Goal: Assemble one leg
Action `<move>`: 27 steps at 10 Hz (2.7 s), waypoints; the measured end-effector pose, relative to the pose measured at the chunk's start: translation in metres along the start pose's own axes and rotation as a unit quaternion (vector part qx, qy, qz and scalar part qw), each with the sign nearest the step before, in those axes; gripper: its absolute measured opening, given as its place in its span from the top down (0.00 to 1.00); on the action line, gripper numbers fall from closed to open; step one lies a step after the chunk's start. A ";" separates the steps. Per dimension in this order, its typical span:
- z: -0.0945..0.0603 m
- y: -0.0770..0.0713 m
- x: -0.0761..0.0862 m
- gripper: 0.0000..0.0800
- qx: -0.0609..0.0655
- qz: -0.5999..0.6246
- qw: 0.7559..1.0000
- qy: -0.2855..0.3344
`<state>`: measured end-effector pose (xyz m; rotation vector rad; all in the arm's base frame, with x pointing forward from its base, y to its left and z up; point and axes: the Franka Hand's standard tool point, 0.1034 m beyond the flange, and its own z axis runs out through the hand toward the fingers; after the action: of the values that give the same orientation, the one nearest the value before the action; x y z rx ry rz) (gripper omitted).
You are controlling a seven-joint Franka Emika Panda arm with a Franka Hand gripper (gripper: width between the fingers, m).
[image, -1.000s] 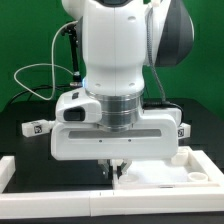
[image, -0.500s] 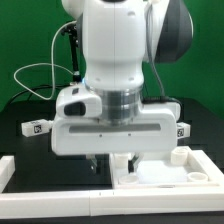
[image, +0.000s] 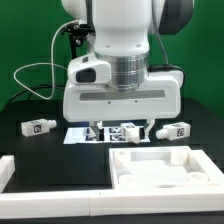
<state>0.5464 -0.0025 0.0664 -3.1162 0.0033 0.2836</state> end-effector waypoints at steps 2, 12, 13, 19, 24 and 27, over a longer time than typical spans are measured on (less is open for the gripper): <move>0.000 -0.002 -0.007 0.19 0.000 0.010 1.000 -0.001; 0.003 -0.021 -0.069 0.19 -0.006 0.011 1.000 -0.002; 0.008 -0.023 -0.084 0.19 -0.009 -0.013 1.000 -0.001; 0.019 -0.030 -0.121 0.19 -0.008 0.000 1.000 0.023; 0.072 -0.058 -0.169 0.19 -0.012 -0.030 0.997 0.066; 0.080 -0.053 -0.173 0.19 -0.016 -0.061 0.996 0.070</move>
Offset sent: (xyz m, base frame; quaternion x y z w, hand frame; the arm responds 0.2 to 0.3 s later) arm -0.0750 -0.0058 0.0148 -0.0156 -0.0264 0.0565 0.9979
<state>0.3622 0.0517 0.0191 -3.1433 -0.1899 0.0644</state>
